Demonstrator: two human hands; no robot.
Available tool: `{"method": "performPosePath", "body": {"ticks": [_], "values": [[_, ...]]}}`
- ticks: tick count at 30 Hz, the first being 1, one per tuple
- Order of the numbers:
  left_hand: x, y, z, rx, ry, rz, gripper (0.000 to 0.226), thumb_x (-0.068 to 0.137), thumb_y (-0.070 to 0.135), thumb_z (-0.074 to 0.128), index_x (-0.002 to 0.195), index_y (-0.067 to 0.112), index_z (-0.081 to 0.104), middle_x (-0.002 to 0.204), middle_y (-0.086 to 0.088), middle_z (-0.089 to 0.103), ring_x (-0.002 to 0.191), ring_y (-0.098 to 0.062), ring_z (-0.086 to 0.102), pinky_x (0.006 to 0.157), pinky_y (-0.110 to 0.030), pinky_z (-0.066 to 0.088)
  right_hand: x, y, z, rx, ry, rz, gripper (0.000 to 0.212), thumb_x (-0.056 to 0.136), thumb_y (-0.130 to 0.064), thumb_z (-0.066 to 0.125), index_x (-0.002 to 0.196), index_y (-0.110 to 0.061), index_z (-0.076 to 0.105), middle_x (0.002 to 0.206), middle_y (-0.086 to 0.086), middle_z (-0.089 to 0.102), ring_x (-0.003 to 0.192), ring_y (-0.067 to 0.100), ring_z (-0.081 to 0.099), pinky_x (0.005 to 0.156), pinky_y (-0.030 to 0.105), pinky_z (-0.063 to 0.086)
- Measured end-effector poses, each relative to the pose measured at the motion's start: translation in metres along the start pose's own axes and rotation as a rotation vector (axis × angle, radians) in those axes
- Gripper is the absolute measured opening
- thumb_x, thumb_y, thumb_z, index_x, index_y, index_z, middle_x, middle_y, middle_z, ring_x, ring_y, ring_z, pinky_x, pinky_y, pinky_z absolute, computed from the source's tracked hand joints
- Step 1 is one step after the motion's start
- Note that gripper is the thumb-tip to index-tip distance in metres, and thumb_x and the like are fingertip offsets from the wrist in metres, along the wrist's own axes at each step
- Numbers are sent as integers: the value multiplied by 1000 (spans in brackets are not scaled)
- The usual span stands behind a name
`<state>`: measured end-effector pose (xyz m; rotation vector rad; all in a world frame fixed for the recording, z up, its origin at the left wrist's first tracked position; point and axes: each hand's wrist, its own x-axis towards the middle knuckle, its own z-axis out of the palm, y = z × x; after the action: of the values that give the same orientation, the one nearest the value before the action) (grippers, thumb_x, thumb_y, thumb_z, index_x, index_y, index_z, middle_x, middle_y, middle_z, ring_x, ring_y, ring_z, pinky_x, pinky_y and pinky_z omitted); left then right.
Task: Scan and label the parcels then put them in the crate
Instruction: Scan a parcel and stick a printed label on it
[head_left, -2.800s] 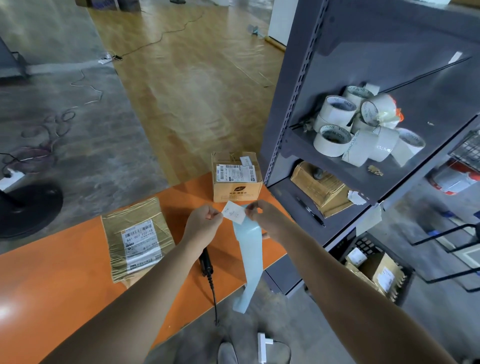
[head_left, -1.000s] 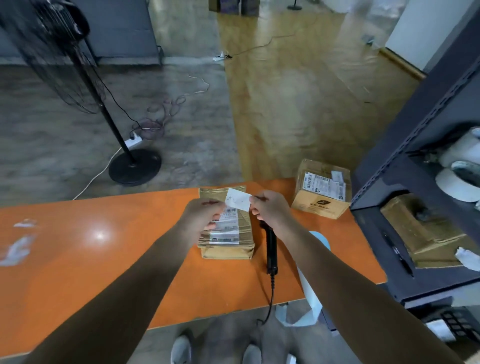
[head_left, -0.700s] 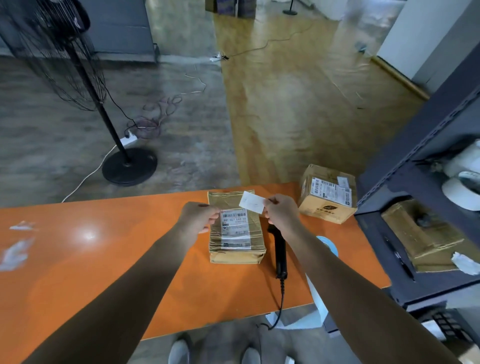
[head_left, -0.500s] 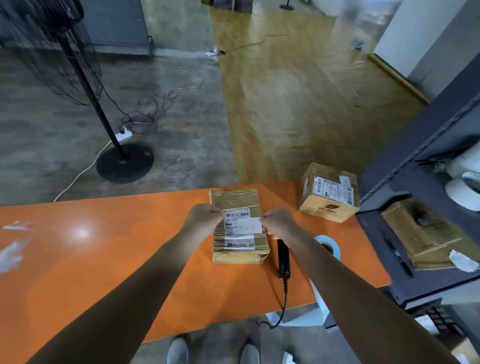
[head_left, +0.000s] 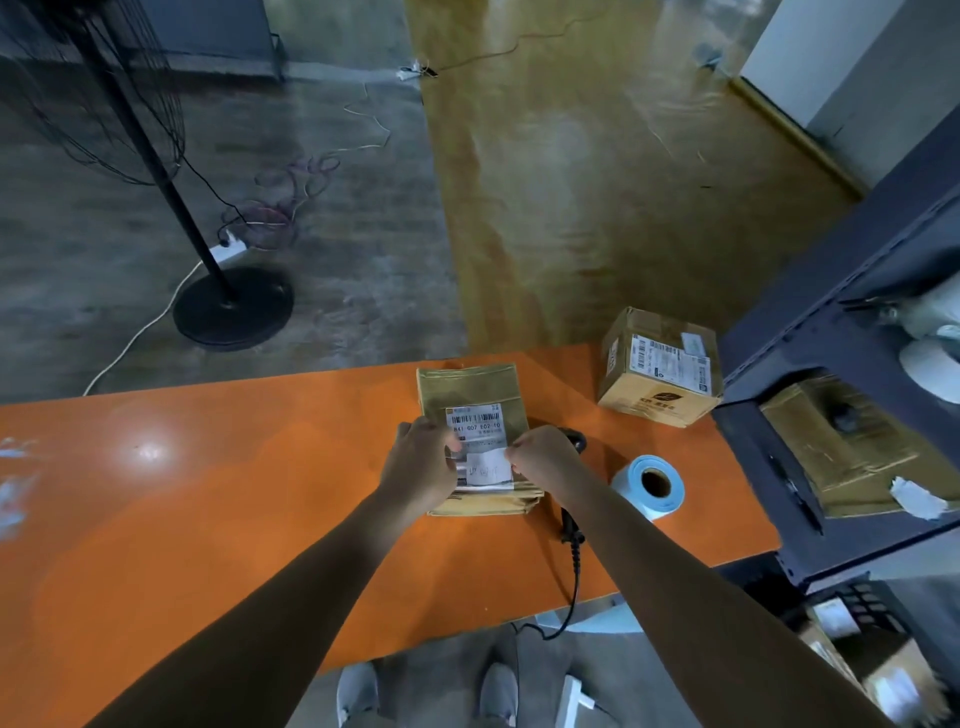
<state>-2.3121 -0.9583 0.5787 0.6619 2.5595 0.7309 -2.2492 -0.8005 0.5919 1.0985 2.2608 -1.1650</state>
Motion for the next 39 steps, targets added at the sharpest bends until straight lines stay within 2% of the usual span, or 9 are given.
{"method": "performPosePath", "body": {"ticks": [2, 6, 9, 12, 14, 20, 27, 35, 39], "values": [[0, -2, -1, -32, 11, 6, 32, 90, 2, 51, 116, 15, 64, 121, -7, 53, 120, -26, 40, 90, -32, 40, 7, -1, 2, -19, 13, -5, 25, 93, -9, 54, 109, 4, 66, 88, 7, 59, 82, 24, 58, 73, 30, 49], [-2, -5, -3, -65, 41, 7, 36, 88, -1, 52, 121, 11, 60, 122, -8, 53, 119, -27, 43, 91, -34, 41, 5, -10, 5, -71, -9, -65, 23, 94, -3, 45, 81, 3, 62, 65, 3, 47, 53, 13, 39, 49, 23, 33], [-1, -11, -2, -72, 52, 0, 41, 85, -4, 49, 123, 10, 58, 123, -10, 53, 120, -27, 45, 92, -34, 43, -3, -16, -1, -23, 1, -73, 22, 95, -10, 49, 100, 3, 67, 70, 4, 51, 58, 14, 43, 55, 27, 36], [-1, -13, -1, -118, 63, -10, 43, 85, -5, 47, 125, 7, 57, 123, -11, 54, 120, -27, 47, 95, -36, 44, -5, -21, -5, 13, 2, -103, 34, 94, -8, 50, 116, 16, 58, 82, 23, 57, 69, 21, 42, 61, 31, 33], [-1, -14, -1, -147, 80, -9, 42, 85, -6, 47, 124, 7, 56, 122, -11, 55, 119, -26, 49, 95, -36, 45, -4, -23, -5, 3, 16, -127, 33, 94, -7, 50, 116, 15, 60, 84, 16, 54, 70, 21, 42, 58, 29, 31], [-2, -21, -2, -181, 122, -50, 33, 88, 1, 48, 119, 7, 58, 119, -11, 56, 113, -26, 53, 93, -42, 46, 2, -22, 11, -86, -53, -116, 20, 94, -8, 52, 76, -3, 58, 72, 8, 52, 57, 13, 45, 51, 25, 35], [-2, -24, 7, -126, 101, -53, 21, 97, 22, 52, 114, 14, 63, 116, -7, 56, 111, -22, 50, 90, -37, 47, 3, -14, 31, -294, 24, -146, 23, 91, -10, 47, 68, -12, 50, 65, 1, 50, 53, 14, 44, 46, 26, 32], [3, -22, 11, -82, 130, -86, 14, 92, 24, 61, 106, 20, 60, 111, 1, 57, 105, -19, 54, 78, -32, 47, 4, -8, 38, -364, 151, -222, 22, 93, -31, 58, 78, -16, 59, 69, -2, 59, 57, 13, 55, 48, 26, 42], [2, -21, 12, -92, 128, -125, 15, 93, 25, 61, 107, 21, 58, 111, 1, 57, 99, -19, 58, 74, -31, 48, 3, -11, 44, -463, 205, -201, 41, 88, -55, 61, 84, -15, 61, 72, -2, 58, 58, 13, 51, 43, 23, 30]]}}
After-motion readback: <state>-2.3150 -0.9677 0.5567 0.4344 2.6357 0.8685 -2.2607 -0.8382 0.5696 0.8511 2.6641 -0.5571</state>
